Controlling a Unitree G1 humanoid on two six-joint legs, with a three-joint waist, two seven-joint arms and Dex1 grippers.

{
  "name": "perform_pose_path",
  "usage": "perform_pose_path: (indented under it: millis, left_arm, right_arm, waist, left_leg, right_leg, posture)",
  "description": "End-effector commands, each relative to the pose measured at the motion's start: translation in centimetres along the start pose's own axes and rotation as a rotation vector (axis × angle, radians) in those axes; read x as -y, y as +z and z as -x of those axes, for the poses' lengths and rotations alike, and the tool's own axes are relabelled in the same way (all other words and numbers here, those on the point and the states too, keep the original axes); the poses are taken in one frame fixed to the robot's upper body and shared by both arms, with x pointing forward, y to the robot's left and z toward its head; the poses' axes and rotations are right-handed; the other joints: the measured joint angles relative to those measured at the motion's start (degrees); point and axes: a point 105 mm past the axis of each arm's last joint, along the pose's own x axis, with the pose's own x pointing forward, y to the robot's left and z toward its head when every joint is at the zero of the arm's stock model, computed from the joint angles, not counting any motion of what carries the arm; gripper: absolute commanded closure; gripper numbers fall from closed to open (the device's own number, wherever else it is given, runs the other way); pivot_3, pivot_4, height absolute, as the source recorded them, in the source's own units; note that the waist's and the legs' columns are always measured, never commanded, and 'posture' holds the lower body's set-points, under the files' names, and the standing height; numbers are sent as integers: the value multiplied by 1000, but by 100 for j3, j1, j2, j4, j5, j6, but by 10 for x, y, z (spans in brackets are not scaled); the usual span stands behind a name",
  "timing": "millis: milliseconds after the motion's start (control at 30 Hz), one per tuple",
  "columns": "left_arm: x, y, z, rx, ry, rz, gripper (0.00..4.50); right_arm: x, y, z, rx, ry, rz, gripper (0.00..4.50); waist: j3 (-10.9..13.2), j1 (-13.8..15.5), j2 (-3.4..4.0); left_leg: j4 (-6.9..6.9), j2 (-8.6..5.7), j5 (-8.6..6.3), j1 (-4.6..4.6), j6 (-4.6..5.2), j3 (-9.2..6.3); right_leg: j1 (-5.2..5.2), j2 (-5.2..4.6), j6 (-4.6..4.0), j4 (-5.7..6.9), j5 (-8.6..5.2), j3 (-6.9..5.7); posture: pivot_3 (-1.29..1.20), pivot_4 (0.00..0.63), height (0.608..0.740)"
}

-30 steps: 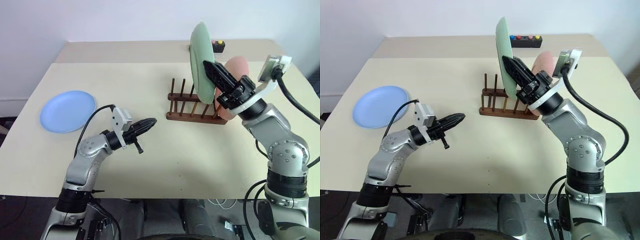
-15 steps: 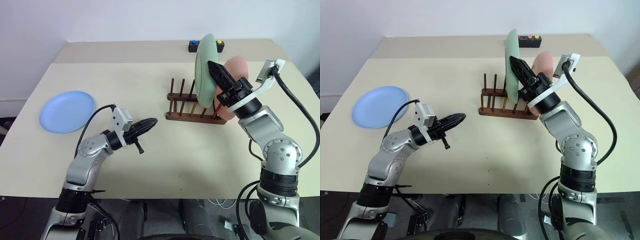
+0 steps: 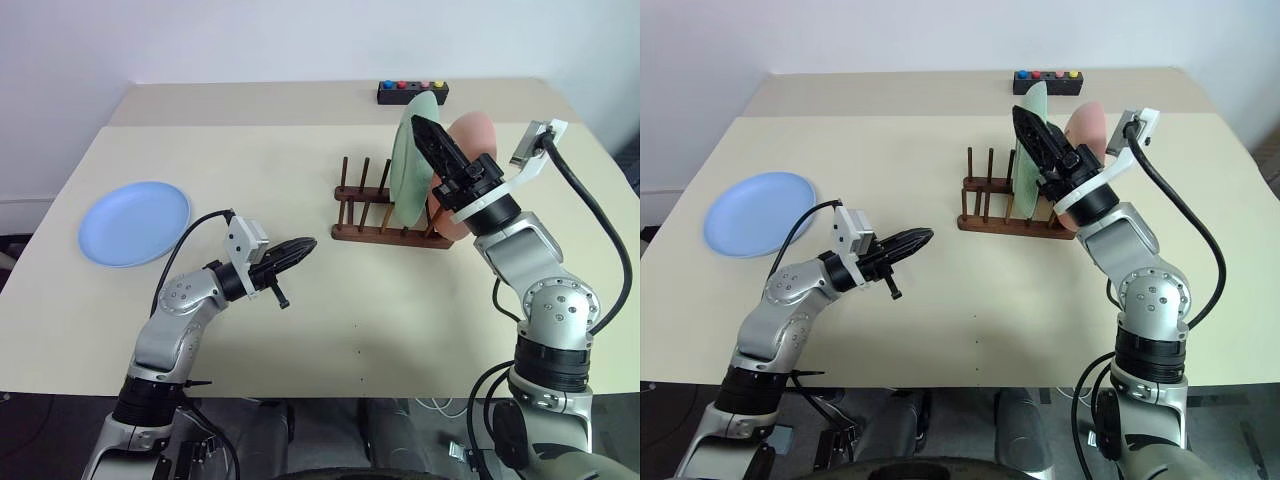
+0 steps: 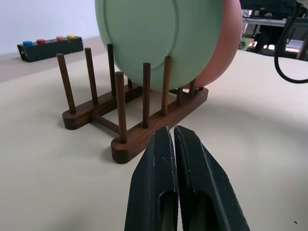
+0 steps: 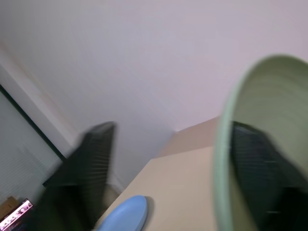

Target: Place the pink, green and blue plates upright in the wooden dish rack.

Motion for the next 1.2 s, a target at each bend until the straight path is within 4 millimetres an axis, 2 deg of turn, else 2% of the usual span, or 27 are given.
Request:
perform_pose_path:
  millis: [33,333,667,800,1000,1200]
  left_arm:
    - [2,11,-2,33,-11,-38,4408]
    - [2,10,-2,29,-13,-38,4408]
    - [3,9,-3,20,-12,-42,4408]
    - [3,9,-3,17,-14,-42,4408]
    - [3,7,-3,9,-17,-41,4408]
    - [3,6,-4,7,-20,-43,4408]
  right_arm:
    - [-13,16,-4,50,45,65,39]
    - [-15,16,-6,7,50,194,39]
    - [-15,10,4,-127,82,335,39]
    - [-17,10,8,-184,105,452,39]
    - [-13,20,13,-216,106,545,39]
    - [-1,7,16,-305,74,589,39]
  waist:
    - [0,0,0]
    - [0,2,0]
    - [1,5,-1]
    - [2,6,-2]
    - [3,7,-4]
    - [3,15,-4]
  left_leg:
    - [0,0,0,0,0,0]
    - [-3,0,0,-2,0,0]
    - [-4,0,0,-5,0,1]
    - [-4,0,0,-6,0,1]
    - [-4,0,0,-6,0,1]
    - [-3,0,0,-7,0,1]
  right_leg:
    - [0,0,0,0,0,0]
    - [-2,0,-5,-3,-3,0]
    - [-3,0,-12,-8,-7,0]
    - [-3,-1,-11,-9,-7,0]
    - [-3,-1,-13,-12,-8,0]
    - [-3,-1,-13,-13,-8,0]
  posture:
    - [0,150,734]
    - [0,150,734]
    - [0,150,734]
    - [0,150,734]
    - [0,150,734]
    - [0,150,734]
